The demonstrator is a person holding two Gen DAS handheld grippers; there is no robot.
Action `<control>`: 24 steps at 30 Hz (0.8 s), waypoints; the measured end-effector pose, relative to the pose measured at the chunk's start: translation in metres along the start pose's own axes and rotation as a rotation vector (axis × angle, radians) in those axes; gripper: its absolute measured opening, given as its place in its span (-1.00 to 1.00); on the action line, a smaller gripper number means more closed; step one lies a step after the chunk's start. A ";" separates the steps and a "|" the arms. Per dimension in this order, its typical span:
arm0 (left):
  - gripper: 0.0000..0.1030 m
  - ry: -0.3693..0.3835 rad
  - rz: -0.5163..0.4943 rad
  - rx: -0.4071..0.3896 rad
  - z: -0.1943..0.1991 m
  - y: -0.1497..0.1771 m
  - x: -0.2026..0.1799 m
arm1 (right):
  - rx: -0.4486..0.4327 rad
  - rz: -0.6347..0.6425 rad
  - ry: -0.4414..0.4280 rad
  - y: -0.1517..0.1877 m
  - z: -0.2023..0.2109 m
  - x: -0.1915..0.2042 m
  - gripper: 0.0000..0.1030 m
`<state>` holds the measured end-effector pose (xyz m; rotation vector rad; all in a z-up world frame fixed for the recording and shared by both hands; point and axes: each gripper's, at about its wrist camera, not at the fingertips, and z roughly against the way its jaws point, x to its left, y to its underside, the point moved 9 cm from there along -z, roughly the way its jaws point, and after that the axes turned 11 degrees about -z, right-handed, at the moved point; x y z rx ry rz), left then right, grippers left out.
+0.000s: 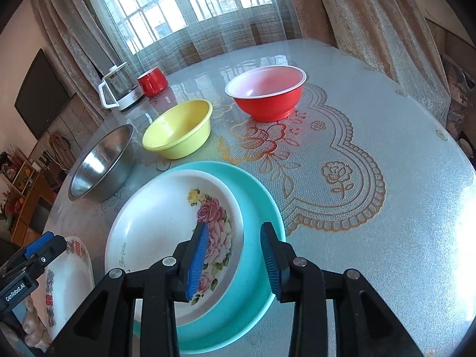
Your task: Organize plates and bowls
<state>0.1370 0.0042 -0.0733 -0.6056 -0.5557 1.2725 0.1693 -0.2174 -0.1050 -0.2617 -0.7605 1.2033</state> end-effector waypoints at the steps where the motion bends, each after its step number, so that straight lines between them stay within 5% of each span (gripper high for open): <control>1: 0.35 -0.002 0.006 -0.007 0.002 0.000 0.004 | -0.010 0.004 -0.016 -0.001 0.004 0.003 -0.27; 7: 0.38 -0.006 0.071 -0.034 0.010 0.006 0.035 | 0.023 0.050 -0.245 0.007 0.023 0.044 -0.23; 13: 0.39 -0.007 0.130 -0.033 0.019 0.019 0.067 | 0.169 0.117 -0.476 0.039 0.030 0.096 -0.22; 24: 0.34 0.009 0.208 -0.016 0.035 0.058 0.115 | 0.374 0.196 -0.561 0.104 0.027 0.127 -0.22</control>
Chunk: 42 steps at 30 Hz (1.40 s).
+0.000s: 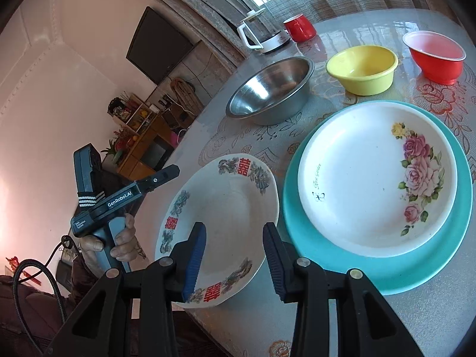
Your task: Organize plates and bowls
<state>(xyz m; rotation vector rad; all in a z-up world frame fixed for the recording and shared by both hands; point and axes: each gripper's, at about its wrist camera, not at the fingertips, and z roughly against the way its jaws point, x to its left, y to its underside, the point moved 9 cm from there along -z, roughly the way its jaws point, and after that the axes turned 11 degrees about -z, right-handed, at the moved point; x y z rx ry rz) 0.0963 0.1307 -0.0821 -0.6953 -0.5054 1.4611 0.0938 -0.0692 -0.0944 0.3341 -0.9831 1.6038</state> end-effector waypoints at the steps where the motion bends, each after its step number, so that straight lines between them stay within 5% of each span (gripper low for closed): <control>1: 0.30 0.001 0.000 0.001 0.001 0.002 0.002 | 0.009 0.000 0.006 0.003 -0.003 -0.001 -0.22; 6: 0.10 0.037 -0.033 0.011 0.002 0.012 0.001 | 0.022 -0.040 0.026 0.015 -0.004 -0.011 -0.21; 18: 0.06 0.117 -0.092 0.043 -0.010 0.029 -0.011 | -0.010 -0.083 0.057 0.023 -0.016 -0.017 -0.23; 31: -0.28 0.188 -0.102 0.085 -0.027 0.043 -0.026 | -0.049 -0.073 0.108 0.017 -0.040 -0.022 -0.58; 42: -0.29 0.142 -0.144 0.063 -0.024 0.041 -0.026 | -0.056 0.040 0.219 0.018 -0.042 -0.019 -0.59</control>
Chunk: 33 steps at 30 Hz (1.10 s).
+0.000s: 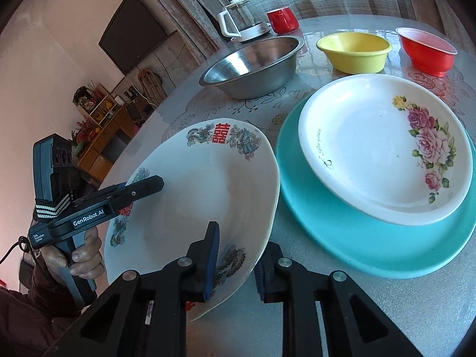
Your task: Organize plates and bowls
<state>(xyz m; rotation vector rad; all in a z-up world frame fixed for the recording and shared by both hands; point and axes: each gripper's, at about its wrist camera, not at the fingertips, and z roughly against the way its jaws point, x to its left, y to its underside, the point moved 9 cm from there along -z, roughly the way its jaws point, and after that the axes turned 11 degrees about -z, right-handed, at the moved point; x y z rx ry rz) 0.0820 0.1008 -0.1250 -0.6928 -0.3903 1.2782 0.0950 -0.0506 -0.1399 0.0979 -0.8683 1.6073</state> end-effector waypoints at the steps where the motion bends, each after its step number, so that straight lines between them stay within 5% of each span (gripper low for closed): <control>1: -0.29 0.000 -0.003 -0.008 0.002 -0.001 0.000 | -0.002 0.009 0.004 0.000 0.001 0.001 -0.59; 17: -0.29 0.022 -0.039 -0.083 0.015 -0.032 -0.023 | -0.073 0.049 0.015 -0.014 0.035 0.001 -0.59; 33: -0.29 0.069 -0.128 -0.077 -0.024 -0.091 -0.098 | -0.160 -0.011 0.138 -0.045 0.093 -0.061 -0.59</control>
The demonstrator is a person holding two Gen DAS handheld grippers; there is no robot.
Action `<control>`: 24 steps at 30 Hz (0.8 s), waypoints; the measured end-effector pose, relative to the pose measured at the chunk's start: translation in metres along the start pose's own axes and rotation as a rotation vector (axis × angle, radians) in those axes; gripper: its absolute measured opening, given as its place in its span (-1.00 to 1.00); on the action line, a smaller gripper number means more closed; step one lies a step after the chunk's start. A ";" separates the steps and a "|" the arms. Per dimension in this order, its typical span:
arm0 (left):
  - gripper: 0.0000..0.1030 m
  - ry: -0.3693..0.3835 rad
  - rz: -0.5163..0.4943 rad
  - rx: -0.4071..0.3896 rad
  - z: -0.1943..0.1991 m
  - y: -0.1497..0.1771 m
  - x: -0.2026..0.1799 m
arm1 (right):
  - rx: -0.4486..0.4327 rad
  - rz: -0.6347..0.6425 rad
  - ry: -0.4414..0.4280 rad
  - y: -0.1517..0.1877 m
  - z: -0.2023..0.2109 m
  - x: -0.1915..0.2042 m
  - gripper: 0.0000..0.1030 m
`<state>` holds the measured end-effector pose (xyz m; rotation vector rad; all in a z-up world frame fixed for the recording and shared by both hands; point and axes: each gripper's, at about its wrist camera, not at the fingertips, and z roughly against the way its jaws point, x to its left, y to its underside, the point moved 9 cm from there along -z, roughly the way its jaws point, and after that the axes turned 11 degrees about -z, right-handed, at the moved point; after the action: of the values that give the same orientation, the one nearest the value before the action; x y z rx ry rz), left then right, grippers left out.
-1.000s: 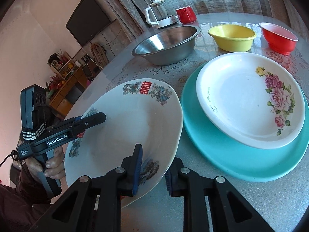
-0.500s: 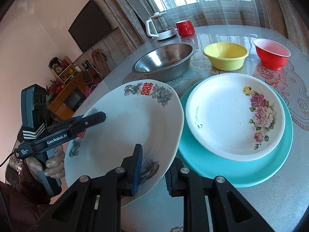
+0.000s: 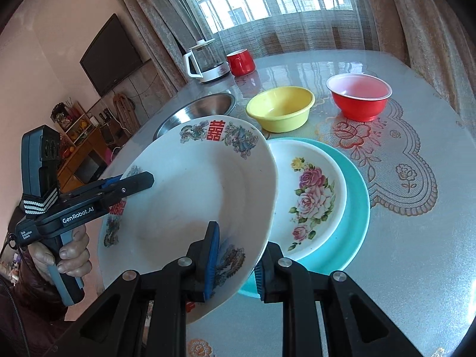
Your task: Organize plates and bowls
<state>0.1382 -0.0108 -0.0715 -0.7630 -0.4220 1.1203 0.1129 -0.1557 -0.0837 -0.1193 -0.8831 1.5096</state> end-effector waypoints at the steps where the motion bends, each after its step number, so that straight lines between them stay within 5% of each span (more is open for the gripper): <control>1: -0.29 -0.002 -0.001 0.003 -0.004 -0.003 -0.003 | -0.002 -0.004 0.005 -0.002 0.001 -0.004 -0.59; 12: -0.29 0.001 -0.007 0.036 -0.048 -0.023 -0.036 | 0.006 -0.038 0.058 -0.029 0.001 -0.056 -0.59; 24: -0.29 -0.029 0.035 0.077 -0.071 -0.025 -0.029 | 0.034 -0.021 0.065 -0.043 -0.022 -0.073 -0.57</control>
<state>0.1891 -0.0668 -0.0990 -0.6896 -0.3887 1.1744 0.1730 -0.2154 -0.1052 -0.1329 -0.8037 1.4921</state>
